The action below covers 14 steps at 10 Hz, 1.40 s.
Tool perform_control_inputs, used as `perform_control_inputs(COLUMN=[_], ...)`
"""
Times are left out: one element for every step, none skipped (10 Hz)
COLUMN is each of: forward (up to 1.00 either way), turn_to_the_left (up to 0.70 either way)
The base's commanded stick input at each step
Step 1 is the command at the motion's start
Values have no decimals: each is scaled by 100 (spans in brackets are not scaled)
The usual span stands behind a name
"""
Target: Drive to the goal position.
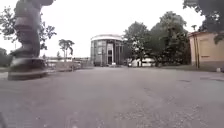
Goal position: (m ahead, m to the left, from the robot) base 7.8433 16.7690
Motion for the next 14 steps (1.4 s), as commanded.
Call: perform_control_inputs(forward=[70, 70, 70, 70, 70, 70, 70, 70, 70, 70, 70, 70, 70, 70], turn_to_the_left=[0, 0, 0, 0, 0, 0, 0, 0, 0, 0, 0, 0, 0, 0])
